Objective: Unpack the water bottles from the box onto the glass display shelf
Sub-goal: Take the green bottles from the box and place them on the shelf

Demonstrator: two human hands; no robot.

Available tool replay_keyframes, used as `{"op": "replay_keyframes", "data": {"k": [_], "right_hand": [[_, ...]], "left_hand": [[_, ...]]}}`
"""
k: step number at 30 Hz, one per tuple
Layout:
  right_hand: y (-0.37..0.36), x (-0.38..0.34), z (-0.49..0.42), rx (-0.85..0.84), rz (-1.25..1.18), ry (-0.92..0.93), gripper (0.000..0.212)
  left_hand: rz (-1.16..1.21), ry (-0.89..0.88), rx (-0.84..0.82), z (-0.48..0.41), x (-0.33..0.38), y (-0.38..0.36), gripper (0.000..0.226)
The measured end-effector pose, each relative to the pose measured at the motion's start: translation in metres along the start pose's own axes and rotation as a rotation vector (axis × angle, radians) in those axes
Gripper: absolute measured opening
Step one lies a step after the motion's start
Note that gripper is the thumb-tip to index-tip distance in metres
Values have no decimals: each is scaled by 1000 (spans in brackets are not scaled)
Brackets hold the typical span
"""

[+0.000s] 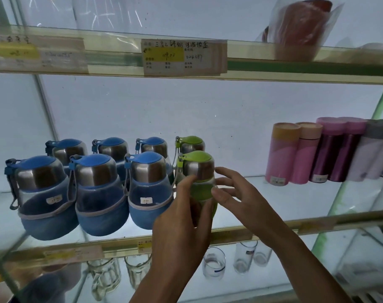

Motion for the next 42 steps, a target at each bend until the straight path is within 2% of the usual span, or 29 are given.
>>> {"op": "replay_keyframes", "data": {"k": [4, 8, 13, 19, 24, 27, 30, 33, 42], "right_hand": [[17, 8, 10, 54, -7, -14, 58], [37, 17, 20, 97, -47, -15, 48], [80, 32, 40, 179, -80, -25, 40], [133, 65, 71, 238, -104, -82, 29], [178, 96, 100, 297, -130, -135, 36], [204, 119, 118, 314, -126, -182, 41], [227, 145, 138, 340, -128, -237, 37], [246, 173, 159, 359, -122, -302, 30], [276, 245, 216, 393, -138, -479, 32]], "left_hand": [[1, -62, 0, -4, 11, -14, 26], [41, -100, -10, -9, 26, -33, 21], [180, -141, -41, -12, 54, -68, 20], [218, -184, -118, -7, 93, -118, 21], [323, -238, -230, 3, 132, -169, 26], [403, -227, -308, 13, 152, -202, 29], [440, -206, -389, 29, 166, -236, 30], [454, -176, -470, 49, 177, -268, 33], [429, -114, -717, 110, 201, -339, 40]]}}
Point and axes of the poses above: each hand's wrist, its own z-axis away from the middle knuckle, its own y-axis out of the back of the hand, x = y × z, the point moved 9 cm from there along -z, towards the middle knuckle, and after that the axes turned 10 degrees about -y, right-handed, at the moved point
